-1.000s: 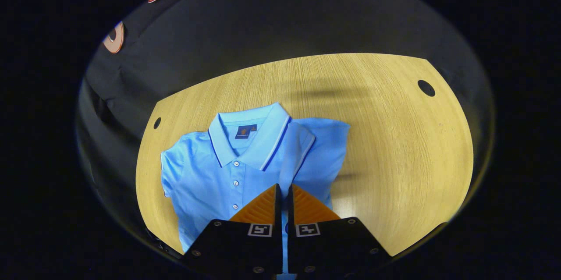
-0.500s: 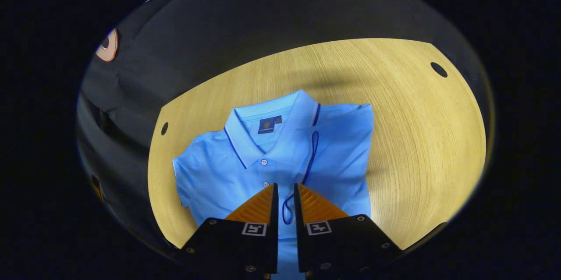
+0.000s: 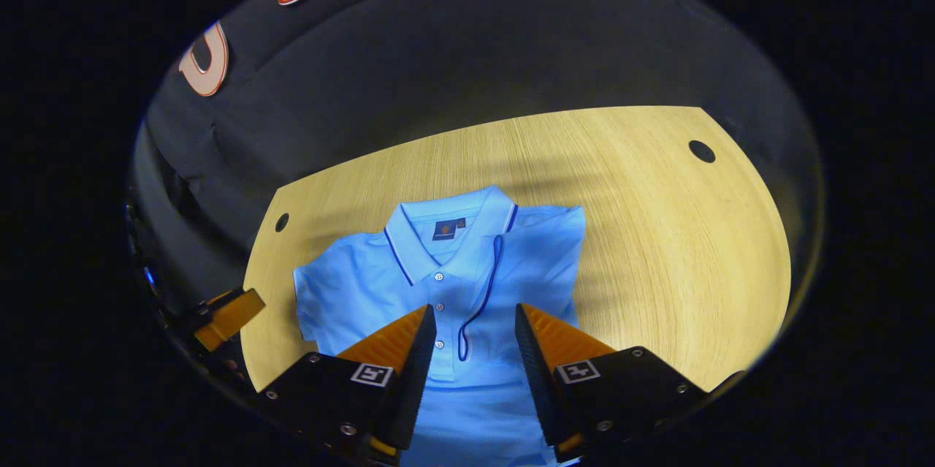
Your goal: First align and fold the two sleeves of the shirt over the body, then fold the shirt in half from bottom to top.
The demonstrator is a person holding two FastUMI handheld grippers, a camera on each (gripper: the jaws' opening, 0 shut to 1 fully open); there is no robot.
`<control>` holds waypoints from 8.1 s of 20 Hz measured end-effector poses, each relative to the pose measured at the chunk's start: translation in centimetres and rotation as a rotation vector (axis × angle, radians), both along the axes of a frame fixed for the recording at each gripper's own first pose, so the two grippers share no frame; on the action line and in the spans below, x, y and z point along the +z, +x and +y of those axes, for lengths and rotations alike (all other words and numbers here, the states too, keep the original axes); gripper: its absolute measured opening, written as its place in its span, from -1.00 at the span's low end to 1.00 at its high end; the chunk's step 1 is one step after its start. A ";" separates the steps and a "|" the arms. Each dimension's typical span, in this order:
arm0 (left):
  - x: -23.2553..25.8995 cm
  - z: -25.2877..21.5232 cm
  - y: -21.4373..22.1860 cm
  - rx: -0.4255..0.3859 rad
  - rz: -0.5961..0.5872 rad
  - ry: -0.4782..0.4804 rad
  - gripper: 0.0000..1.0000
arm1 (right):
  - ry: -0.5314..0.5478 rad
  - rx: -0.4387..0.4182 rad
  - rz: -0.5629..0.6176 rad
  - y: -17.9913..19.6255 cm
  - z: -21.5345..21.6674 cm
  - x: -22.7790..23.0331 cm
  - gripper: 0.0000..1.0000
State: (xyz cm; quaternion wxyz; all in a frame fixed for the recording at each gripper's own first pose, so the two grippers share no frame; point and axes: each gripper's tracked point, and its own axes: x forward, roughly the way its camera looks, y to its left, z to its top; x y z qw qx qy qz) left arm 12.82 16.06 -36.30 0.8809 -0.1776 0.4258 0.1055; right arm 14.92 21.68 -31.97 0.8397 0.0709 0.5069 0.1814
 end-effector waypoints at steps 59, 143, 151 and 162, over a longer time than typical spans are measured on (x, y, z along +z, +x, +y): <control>-2.1 -18.6 8.4 -0.399 0.152 -0.245 0.87 | -0.114 -0.253 -0.093 -17.4 -19.5 3.1 0.82; 6.2 -10.3 -9.7 -0.202 -0.106 -0.016 -0.89 | -0.006 -0.057 -0.105 -13.7 -12.1 4.8 -0.98; 6.7 -7.8 -0.4 -0.235 -0.154 -0.022 -0.89 | -0.022 -0.115 -0.135 -4.9 -10.3 5.3 -0.99; 2.8 -1.5 11.7 -0.193 -0.174 -0.025 -0.89 | -0.069 -0.150 -0.110 6.0 -7.7 1.1 -0.99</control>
